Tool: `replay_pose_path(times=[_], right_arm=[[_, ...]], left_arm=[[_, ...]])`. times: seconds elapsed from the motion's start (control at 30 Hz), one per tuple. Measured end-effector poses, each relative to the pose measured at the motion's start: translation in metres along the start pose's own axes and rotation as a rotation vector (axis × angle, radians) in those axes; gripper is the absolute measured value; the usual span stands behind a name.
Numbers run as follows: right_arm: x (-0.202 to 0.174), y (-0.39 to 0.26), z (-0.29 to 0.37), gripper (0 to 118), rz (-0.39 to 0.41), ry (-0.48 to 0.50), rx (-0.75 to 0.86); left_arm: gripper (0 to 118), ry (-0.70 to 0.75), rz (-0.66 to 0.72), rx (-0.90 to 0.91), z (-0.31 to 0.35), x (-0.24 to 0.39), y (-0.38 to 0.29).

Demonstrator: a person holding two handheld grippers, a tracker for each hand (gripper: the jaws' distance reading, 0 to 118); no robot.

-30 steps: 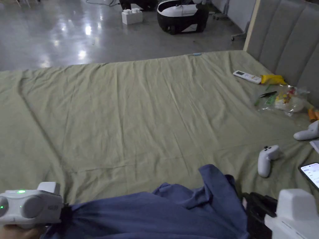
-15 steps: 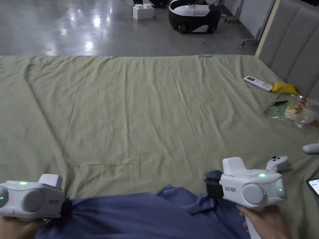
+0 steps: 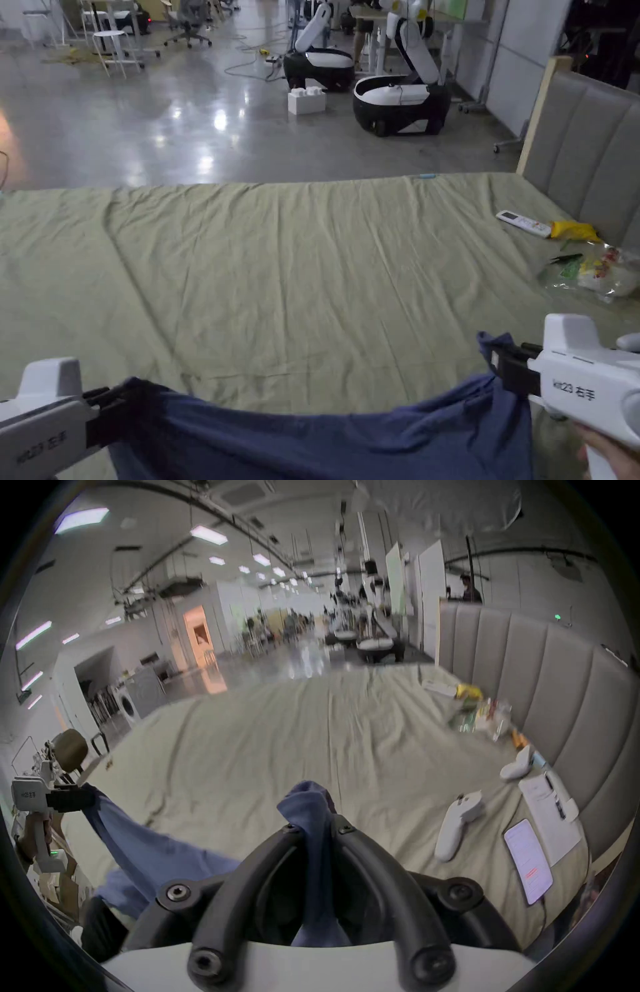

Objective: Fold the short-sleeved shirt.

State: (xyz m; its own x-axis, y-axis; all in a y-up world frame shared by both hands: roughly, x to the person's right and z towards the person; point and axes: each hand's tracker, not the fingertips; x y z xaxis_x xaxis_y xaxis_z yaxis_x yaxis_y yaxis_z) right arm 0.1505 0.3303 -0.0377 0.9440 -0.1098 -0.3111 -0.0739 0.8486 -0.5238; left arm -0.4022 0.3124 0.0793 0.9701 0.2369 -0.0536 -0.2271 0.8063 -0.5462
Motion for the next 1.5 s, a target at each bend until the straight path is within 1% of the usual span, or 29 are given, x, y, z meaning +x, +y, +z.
replay_pose_path(times=[0.1,0.17,0.23,0.4,0.57,0.6,0.67,0.7,0.73,0.77,0.83,0.97,1.03,1.23,1.3,1.37,1.43,1.5], right_arm=[[-0.003,0.027,0.049,10,-0.006,0.009,0.110],[-0.003,0.046,0.078,10,-0.033,0.035,0.196],[-0.010,0.068,0.101,10,-0.052,0.055,0.259],[-0.030,0.133,0.142,10,-0.010,0.044,0.407],[-0.056,0.201,0.173,10,0.019,0.032,0.551],[-0.055,0.215,0.175,10,0.030,0.031,0.574],[-0.064,0.238,0.183,10,0.073,0.013,0.632],[-0.070,0.249,0.186,10,0.114,-0.003,0.658],[-0.073,0.258,0.186,10,0.130,-0.012,0.673],[-0.076,0.265,0.186,10,0.117,-0.008,0.659],[-0.080,0.276,0.183,10,0.133,-0.017,0.667],[-0.079,0.288,0.169,10,0.133,-0.038,0.672],[-0.078,0.288,0.160,10,0.125,-0.038,0.661],[-0.083,0.291,0.114,10,0.163,-0.093,0.641],[-0.088,0.296,0.097,10,0.213,-0.141,0.636],[-0.091,0.300,0.081,10,0.240,-0.162,0.643],[-0.101,0.303,0.070,10,0.252,-0.190,0.659],[-0.103,0.305,0.055,10,0.233,-0.203,0.672]], left_arm=[[5,-0.012,-0.016,0.150,0.070,0.009,0.030],[5,-0.028,-0.004,0.251,0.110,0.012,0.049],[5,-0.012,-0.012,0.331,0.142,0.017,0.068],[5,0.004,-0.017,0.489,0.204,0.023,0.121],[5,0.056,-0.050,0.613,0.244,0.034,0.169],[5,0.080,-0.058,0.626,0.251,0.037,0.177],[5,0.105,-0.050,0.651,0.258,0.035,0.190],[5,0.104,-0.048,0.653,0.261,0.036,0.196],[5,0.108,-0.046,0.662,0.263,0.037,0.200],[5,0.117,-0.053,0.669,0.264,0.037,0.205],[5,0.137,-0.067,0.679,0.264,0.038,0.213],[5,0.158,-0.072,0.682,0.252,0.038,0.230],[5,0.213,-0.087,0.660,0.241,0.039,0.236],[5,0.225,-0.078,0.642,0.195,0.029,0.260],[5,0.237,-0.075,0.631,0.177,0.023,0.271],[5,0.261,-0.080,0.620,0.159,0.019,0.280],[5,0.271,-0.075,0.613,0.143,0.014,0.287],[5,0.283,-0.079,0.628,0.126,0.011,0.288]])
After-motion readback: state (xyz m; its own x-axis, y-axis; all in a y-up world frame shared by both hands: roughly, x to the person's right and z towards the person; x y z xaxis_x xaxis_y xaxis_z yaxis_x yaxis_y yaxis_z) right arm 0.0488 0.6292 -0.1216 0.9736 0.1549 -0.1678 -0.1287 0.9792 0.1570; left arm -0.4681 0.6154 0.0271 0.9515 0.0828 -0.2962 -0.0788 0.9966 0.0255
